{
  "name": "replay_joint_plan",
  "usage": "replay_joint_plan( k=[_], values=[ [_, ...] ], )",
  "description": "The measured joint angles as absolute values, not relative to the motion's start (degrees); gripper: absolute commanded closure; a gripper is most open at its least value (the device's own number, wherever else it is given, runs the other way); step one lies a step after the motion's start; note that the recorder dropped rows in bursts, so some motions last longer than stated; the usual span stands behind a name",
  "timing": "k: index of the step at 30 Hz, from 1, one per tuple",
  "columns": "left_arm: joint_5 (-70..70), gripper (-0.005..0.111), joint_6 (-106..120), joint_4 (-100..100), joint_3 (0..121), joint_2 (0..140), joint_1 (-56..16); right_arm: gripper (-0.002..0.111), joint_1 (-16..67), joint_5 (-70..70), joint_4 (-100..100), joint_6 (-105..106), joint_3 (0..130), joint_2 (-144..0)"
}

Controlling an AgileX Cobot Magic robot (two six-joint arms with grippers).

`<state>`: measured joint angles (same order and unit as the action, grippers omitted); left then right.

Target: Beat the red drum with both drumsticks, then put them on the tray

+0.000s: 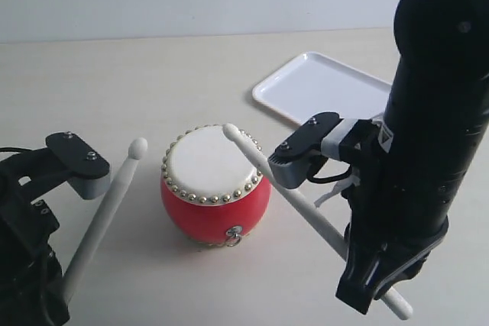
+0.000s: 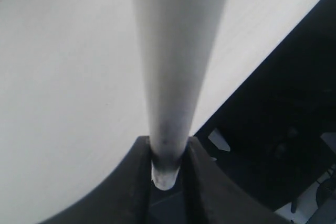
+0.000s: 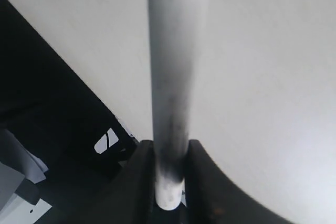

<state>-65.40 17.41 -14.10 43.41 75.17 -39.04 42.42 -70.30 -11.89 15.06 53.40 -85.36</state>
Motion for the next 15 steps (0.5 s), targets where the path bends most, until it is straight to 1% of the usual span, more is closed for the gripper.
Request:
replay_joint_plan(
  k=[6, 15],
  values=[
    [-61.7, 0.107, 17.4, -14.0, 42.9, 75.3, -39.0, 0.108, 42.4, -70.3, -11.9, 15.0, 53.4, -84.8],
    [-58.4, 0.107, 17.4, -14.1, 42.9, 75.4, -39.0, 0.108, 42.4, -70.2, -11.9, 14.9, 53.4, -89.7]
  ],
)
